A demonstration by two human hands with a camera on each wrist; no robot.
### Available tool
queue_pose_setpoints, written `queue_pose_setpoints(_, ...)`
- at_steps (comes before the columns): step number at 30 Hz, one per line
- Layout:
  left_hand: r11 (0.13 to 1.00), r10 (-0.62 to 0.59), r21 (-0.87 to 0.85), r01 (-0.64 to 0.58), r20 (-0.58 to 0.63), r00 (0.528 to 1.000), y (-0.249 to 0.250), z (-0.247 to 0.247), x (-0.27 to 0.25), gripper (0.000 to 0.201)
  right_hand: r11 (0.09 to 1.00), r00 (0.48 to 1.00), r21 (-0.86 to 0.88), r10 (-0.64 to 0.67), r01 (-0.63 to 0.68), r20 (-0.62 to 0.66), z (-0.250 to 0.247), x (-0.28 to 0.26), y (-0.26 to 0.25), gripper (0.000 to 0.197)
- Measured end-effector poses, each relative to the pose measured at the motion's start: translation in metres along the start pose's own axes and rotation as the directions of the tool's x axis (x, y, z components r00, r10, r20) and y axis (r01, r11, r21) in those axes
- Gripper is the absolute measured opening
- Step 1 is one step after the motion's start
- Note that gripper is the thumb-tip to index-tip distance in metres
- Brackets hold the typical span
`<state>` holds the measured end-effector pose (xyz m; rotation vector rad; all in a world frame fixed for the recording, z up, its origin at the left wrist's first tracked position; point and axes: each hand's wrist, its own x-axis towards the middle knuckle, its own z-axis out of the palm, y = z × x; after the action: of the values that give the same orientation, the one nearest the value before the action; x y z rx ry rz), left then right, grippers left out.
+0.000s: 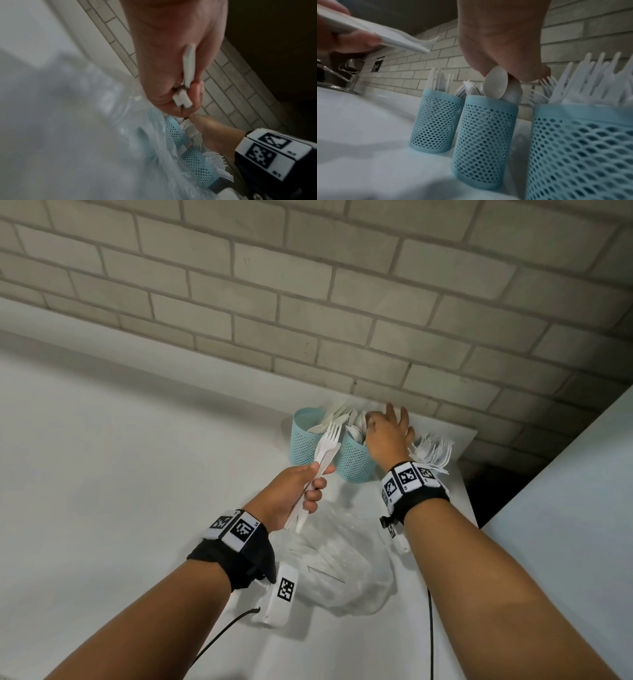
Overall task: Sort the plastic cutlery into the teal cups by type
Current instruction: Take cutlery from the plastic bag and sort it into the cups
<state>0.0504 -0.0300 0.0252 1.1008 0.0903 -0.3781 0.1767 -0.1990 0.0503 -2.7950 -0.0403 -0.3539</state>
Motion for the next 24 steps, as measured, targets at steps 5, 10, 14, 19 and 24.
queue_pose_setpoints(5,0.999,0.031,0.018,-0.031,-0.027,0.999,0.001,0.001,0.002,0.048,0.998,1.000,-0.054,-0.021,0.021,-0.004,-0.019,-0.007,-0.008,0.040)
queue_pose_setpoints(10,0.996,0.059,0.061,-0.058,-0.016,0.998,0.000,0.003,0.001,0.036,0.940,0.955,0.282,-0.113,0.191,-0.273,-0.039,-0.028,-0.029,0.029)
queue_pose_setpoints(14,0.991,0.076,0.108,-0.074,-0.020,0.997,-0.002,0.007,-0.003,0.028,0.859,0.976,0.464,-0.206,0.217,-0.075,-0.039,-0.055,-0.045,0.034)
queue_pose_setpoints(19,0.980,0.078,0.186,-0.071,-0.030,0.997,-0.003,0.011,-0.009,0.020,0.803,0.985,0.593,-0.145,0.060,0.097,-0.023,-0.065,-0.043,0.026)
queue_pose_setpoints(24,0.958,0.096,0.272,-0.085,-0.027,0.995,-0.005,0.009,-0.013,0.024,0.701,0.997,0.712,-0.069,0.031,0.024,-0.026,-0.066,-0.035,0.015)
